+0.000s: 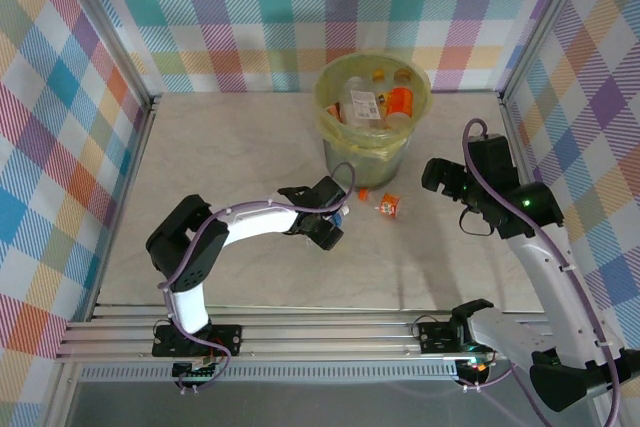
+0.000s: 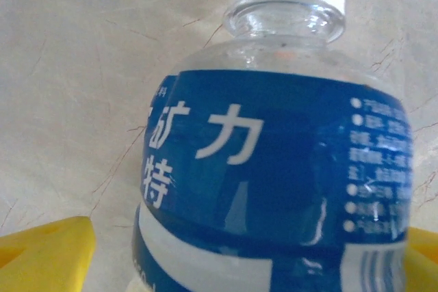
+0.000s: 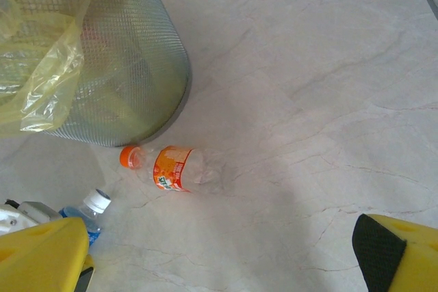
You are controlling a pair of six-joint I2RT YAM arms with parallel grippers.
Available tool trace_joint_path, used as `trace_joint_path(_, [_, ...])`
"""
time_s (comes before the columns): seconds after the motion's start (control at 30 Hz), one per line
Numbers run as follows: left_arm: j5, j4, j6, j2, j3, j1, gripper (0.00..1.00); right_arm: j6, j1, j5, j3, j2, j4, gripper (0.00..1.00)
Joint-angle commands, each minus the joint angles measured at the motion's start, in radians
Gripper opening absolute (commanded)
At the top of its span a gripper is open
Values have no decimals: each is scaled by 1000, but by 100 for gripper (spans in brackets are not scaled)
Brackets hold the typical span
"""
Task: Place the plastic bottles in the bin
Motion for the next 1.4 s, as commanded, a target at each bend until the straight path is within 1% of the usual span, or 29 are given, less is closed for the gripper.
trace_joint_path(0.0, [13, 0, -19, -12, -19, -10, 85, 27, -3, 31, -21, -26, 18, 100])
trace_joint_path(0.07, [12, 0, -26, -26, -41, -10, 79, 36, -3, 37, -32, -38, 20, 100])
trace_joint_path(0.13, [12, 0, -34, -42, -60, -10, 76, 45, -3, 39, -42, -51, 24, 100])
trace_joint_path(0.23, [9, 0, -45, -76, -85, -10, 64, 53, -4, 41, -53, -68, 31, 100])
trace_joint_path(0.27, [7, 2, -46, -91, -94, -11, 61, 56, -3, 41, -55, -72, 31, 100])
trace_joint_path(0.47, [-38, -17, -74, -189, -122, -10, 59, 63, -3, 45, -63, -101, 41, 100])
trace_joint_path(0.57, [-88, -42, -95, -263, -128, -10, 55, 66, -3, 47, -69, -112, 42, 100])
trace_joint_path(0.7, [-160, -96, -135, -378, -117, -10, 54, 77, -3, 47, -83, -126, 41, 100])
trace_joint_path(0.77, [-188, -124, -156, -433, -105, -9, 51, 83, -3, 48, -92, -135, 42, 100])
trace_joint_path(0.83, [-205, -147, -170, -485, -84, -6, 51, 89, -3, 50, -101, -144, 42, 100])
trace_joint_path(0.97, [-203, -176, -184, -565, 2, 19, 50, 102, -3, 50, -112, -161, 51, 100])
trace_joint_path(1.07, [-174, -175, -197, -577, 99, 46, 49, 108, -3, 51, -120, -174, 57, 100])
trace_joint_path(1.2, [-104, -148, -217, -531, 249, 75, 49, 114, -3, 57, -122, -182, 60, 100])
trace_joint_path(1.3, [-65, -134, -227, -458, 382, 84, 49, 114, -3, 57, -122, -185, 57, 100])
trace_joint_path(1.37, [-59, -129, -236, -394, 474, 91, 49, 114, -4, 53, -123, -187, 58, 100])
